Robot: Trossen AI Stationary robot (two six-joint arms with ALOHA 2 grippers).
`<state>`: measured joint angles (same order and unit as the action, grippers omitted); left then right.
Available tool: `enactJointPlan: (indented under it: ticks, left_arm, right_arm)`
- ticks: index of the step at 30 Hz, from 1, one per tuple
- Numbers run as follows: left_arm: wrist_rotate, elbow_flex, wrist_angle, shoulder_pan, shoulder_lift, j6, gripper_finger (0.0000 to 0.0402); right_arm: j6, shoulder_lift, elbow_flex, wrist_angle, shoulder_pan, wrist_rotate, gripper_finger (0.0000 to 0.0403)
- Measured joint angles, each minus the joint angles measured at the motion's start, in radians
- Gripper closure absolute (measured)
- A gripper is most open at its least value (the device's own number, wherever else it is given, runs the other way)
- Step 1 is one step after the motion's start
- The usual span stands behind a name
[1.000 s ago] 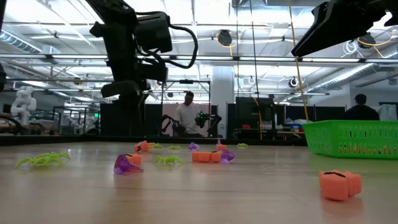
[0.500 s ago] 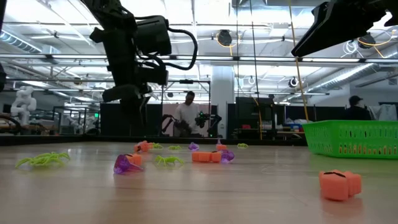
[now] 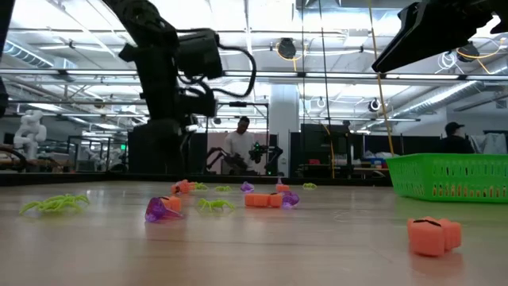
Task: Sort Halloween decoration
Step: Put the purple witch hat toy into the black bin
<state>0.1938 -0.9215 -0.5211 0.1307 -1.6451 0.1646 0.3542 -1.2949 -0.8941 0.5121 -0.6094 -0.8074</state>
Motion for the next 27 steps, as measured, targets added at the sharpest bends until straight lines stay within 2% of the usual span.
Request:
enactJointPlan:
  ticks: [10,27]
  left_arm:
    - [0.044,0.001,0.007,0.018,-0.028,0.008,0.0253]
    - [-0.003,0.0,0.019,0.037,-0.067,-0.001,0.0253]
  right_arm:
    - [0.0,0.0,0.0,0.0,0.0,0.0,0.031]
    - [0.0,0.0,0.0,0.0,0.0,0.0,0.031]
